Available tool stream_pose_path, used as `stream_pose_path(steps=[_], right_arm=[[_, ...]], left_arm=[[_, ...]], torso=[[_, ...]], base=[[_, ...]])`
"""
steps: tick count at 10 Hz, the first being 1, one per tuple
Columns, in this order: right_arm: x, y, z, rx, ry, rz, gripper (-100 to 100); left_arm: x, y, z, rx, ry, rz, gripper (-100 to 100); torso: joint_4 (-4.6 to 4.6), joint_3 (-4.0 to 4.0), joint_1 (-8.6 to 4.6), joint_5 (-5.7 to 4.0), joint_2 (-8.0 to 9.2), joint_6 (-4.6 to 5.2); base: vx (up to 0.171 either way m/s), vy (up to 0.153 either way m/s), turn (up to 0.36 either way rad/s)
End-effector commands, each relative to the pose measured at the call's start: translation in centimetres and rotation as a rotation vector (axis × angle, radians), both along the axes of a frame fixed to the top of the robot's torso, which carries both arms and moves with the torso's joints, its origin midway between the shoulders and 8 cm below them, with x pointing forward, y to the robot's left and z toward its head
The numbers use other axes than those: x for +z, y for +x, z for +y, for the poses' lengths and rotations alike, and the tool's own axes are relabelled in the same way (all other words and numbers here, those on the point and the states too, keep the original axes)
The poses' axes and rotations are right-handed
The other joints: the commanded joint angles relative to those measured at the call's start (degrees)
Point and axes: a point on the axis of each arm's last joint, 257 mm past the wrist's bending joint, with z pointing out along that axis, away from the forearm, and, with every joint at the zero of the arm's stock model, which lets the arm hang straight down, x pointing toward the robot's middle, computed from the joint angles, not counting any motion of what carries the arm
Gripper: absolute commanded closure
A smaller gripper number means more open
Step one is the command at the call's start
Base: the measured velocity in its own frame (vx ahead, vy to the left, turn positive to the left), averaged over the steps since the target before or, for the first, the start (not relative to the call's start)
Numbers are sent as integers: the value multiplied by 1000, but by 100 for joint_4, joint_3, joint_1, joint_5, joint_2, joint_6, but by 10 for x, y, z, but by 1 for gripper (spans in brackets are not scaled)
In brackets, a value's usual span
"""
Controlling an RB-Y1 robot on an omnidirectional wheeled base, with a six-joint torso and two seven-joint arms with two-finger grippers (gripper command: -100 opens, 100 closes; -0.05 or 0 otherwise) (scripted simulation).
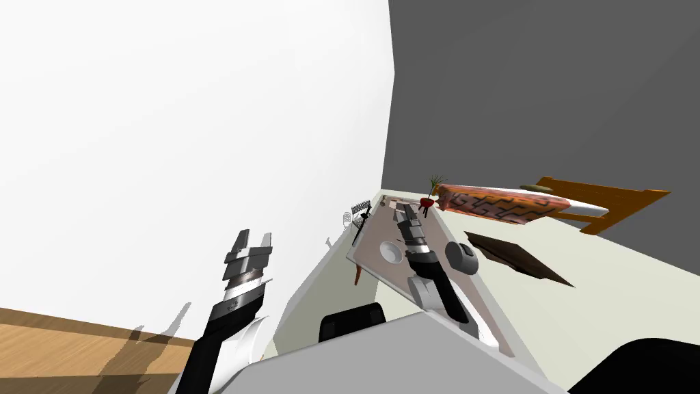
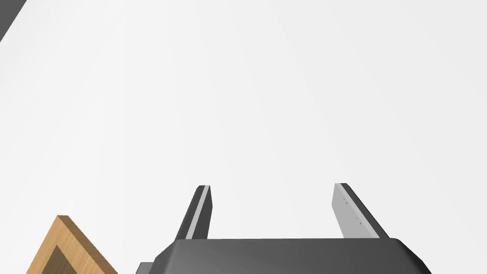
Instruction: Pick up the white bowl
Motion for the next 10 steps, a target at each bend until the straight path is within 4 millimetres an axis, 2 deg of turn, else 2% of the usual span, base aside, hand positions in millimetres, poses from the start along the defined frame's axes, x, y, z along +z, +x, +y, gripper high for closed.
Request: stream_pose_path(steps=[1,4,8,9,10], right_arm=[[-11,9,1,-16,-73,54,-100],[-32,24,0,-48,-176,142,-100],[-78,47,-5,-103,-359,303,-100],[-79,47,-5,-107,-364,307,-100],[-93,53,-7,-122,-419,356,-100]], left_arm=[[0,0,0,0,0,0,0],[0,0,0,0,0,0,0],[0,0,0,0,0,0,0],[0,0,0,0,0,0,0],[0,0,0,0,0,0,0]], torso=[[0,0,0,0,0,0],[12,32,-29,-6,55,-1],[9,24,-43,-10,41,-2],[10,25,-42,-10,43,-1],[8,19,-33,-8,30,2]], base=[[-78,-35,183],[-145,-66,179],[-112,-84,228],[-81,-58,82],[-67,-49,170]])
